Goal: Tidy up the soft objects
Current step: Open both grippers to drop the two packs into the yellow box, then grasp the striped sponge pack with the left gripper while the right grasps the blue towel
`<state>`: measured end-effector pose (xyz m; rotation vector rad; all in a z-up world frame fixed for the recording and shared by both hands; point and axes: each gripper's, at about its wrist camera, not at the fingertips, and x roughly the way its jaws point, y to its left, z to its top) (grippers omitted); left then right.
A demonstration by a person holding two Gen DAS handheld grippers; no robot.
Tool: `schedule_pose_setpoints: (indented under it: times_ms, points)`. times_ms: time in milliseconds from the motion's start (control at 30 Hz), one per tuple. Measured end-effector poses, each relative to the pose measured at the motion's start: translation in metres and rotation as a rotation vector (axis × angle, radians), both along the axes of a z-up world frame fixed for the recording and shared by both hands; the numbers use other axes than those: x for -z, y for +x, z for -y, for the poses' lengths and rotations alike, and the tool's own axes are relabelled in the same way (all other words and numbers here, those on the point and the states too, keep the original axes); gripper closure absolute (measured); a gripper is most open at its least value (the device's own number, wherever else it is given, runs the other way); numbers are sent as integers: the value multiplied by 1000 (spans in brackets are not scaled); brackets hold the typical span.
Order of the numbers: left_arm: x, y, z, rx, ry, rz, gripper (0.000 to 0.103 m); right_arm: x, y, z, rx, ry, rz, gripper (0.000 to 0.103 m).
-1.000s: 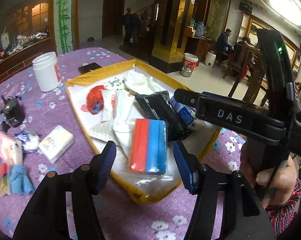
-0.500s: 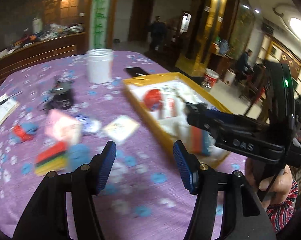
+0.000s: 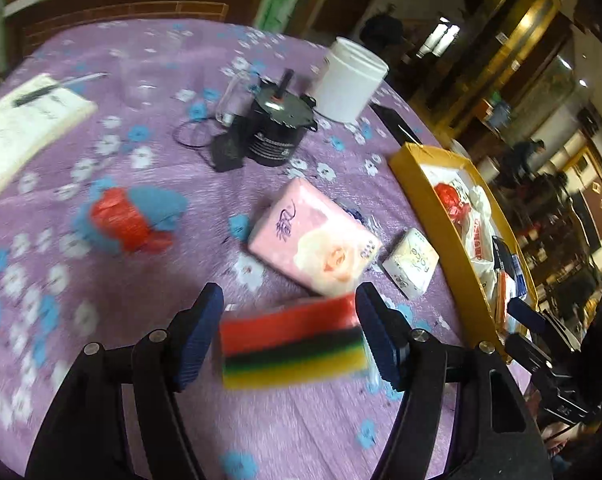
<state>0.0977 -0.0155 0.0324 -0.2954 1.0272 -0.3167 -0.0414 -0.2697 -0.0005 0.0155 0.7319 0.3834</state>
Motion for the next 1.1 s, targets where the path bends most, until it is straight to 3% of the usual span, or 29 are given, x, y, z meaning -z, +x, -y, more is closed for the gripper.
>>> schedule_pose_setpoints:
  times_ms: [133, 267, 333, 467, 567, 633, 800, 867, 900, 933, 1000, 1100]
  points:
    - [11, -4, 7, 81, -56, -52, 36, 1, -1, -2, -5, -3, -1, 37]
    - [7, -39, 12, 175, -76, -63, 30, 2, -1, 0, -5, -1, -3, 37]
    - [9, -60, 21, 231, -39, -70, 30, 3, 0, 1, -5, 1, -7, 37]
    - [13, -99, 48, 316, 157, -10, 30, 4, 1, 3, -9, 14, -18, 37]
    - [9, -108, 61, 300, 245, 49, 30, 5, 1, 0, -16, 12, -22, 37]
    - [6, -101, 64, 270, 263, 79, 30, 4, 1, -4, -22, 4, -18, 37]
    - [19, -74, 74, 210, 306, 42, 31, 4, 2, -12, -34, -16, -14, 37]
    - [22, -76, 72, 194, 328, 29, 52, 6, 4, -14, -37, -21, -19, 37]
    - [20, -78, 70, 183, 331, 45, 54, 6, 5, -16, -41, -22, -21, 37]
    - [17, -80, 65, 173, 312, 48, 63, 6, 7, -18, -47, -26, -24, 37]
    - [10, -85, 53, 121, 292, 61, 64, 6, 9, -22, -53, -35, -25, 37]
    - [-5, -93, 35, -5, 301, 151, 64, 7, 14, -35, -77, -49, -30, 37]
